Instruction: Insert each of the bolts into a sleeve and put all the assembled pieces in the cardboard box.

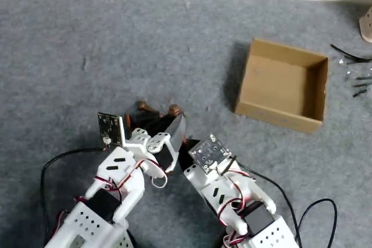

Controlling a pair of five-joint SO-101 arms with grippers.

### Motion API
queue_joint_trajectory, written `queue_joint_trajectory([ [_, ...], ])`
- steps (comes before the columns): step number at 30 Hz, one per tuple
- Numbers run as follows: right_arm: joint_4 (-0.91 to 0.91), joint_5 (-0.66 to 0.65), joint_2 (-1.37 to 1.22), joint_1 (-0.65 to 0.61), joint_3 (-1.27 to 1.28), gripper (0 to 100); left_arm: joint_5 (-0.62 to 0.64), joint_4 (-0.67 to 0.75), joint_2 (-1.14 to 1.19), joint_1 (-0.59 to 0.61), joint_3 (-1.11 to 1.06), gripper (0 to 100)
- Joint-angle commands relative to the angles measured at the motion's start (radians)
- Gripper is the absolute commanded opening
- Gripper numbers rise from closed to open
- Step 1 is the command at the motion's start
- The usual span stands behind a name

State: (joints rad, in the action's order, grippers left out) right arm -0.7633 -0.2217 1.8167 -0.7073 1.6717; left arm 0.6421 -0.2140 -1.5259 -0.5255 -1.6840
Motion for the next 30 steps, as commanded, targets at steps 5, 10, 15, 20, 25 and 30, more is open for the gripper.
queue_joint_trajectory([
  [5,0.101,-0.005,0.022,0.047,-0.005,0.7,0.005,-0.003,0.005,-0.038,-0.021,6],
  [10,0.101,-0.005,0.022,0.056,-0.005,0.7,0.002,-0.08,0.005,-0.117,-0.021,6],
  [15,0.101,-0.005,0.022,0.056,-0.005,0.7,-0.081,-0.095,0.01,-0.137,-0.021,6],
  [20,0.101,-0.005,0.022,0.058,-0.004,0.7,-0.103,-0.135,0.005,-0.139,-0.021,6],
  [25,0.11,-0.005,0.022,0.093,0.015,0.7,-0.104,-0.144,0.005,-0.137,-0.021,6],
  [30,0.24,-0.005,0.022,0.153,0.087,0.7,-0.104,-0.141,0.005,-0.137,-0.021,6],
])
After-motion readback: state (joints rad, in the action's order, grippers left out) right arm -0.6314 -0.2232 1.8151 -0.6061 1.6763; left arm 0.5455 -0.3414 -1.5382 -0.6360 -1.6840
